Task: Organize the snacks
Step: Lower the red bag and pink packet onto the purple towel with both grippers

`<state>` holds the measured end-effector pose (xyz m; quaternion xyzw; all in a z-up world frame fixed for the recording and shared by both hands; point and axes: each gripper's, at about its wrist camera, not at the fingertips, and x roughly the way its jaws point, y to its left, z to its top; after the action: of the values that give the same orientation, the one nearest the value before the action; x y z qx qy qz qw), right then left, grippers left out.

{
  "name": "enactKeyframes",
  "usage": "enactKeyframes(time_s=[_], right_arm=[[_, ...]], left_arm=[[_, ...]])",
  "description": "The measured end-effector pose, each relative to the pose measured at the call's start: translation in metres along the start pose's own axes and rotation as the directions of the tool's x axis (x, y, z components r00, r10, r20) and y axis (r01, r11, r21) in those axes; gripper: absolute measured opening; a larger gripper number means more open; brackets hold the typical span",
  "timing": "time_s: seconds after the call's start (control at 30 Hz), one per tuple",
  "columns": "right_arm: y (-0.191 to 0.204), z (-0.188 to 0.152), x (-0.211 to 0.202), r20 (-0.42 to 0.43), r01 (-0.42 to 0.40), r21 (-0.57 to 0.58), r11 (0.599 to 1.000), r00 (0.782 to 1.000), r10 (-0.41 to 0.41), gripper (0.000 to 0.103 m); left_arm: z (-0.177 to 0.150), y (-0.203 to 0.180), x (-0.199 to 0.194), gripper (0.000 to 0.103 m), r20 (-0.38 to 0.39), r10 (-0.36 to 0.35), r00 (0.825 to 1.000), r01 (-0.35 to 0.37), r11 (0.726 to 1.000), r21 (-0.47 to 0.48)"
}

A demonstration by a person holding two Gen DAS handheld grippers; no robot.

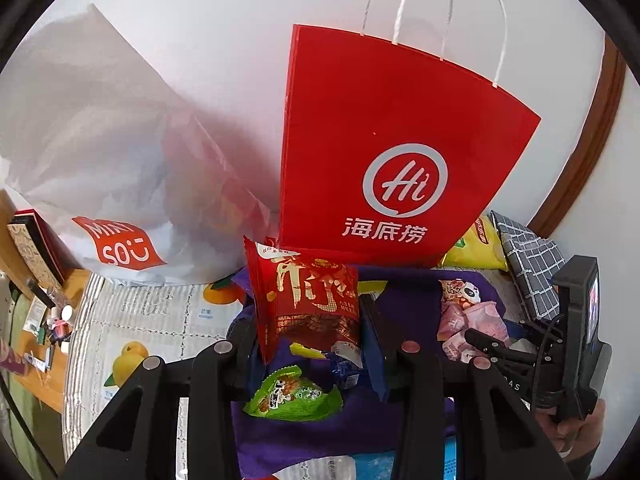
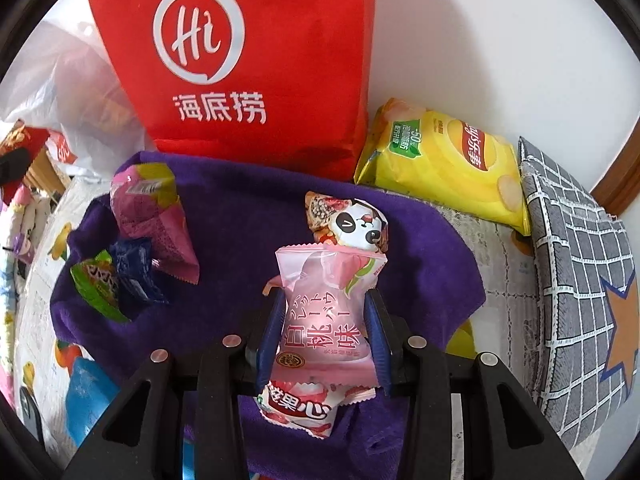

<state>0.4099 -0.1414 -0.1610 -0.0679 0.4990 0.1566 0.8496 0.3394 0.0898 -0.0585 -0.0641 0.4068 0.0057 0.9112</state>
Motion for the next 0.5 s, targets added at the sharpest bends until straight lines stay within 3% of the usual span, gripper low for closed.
enactKeyframes(time_s=[0.5], right_arm=[[0.001, 0.004, -0.030, 0.069, -0.009, 0.020, 1.000, 0.998, 0.008, 0.052]], left_arm=[[-0.005, -0.011, 0.007, 0.039, -0.022, 0.016, 1.000, -0.015, 0.999, 0.035]])
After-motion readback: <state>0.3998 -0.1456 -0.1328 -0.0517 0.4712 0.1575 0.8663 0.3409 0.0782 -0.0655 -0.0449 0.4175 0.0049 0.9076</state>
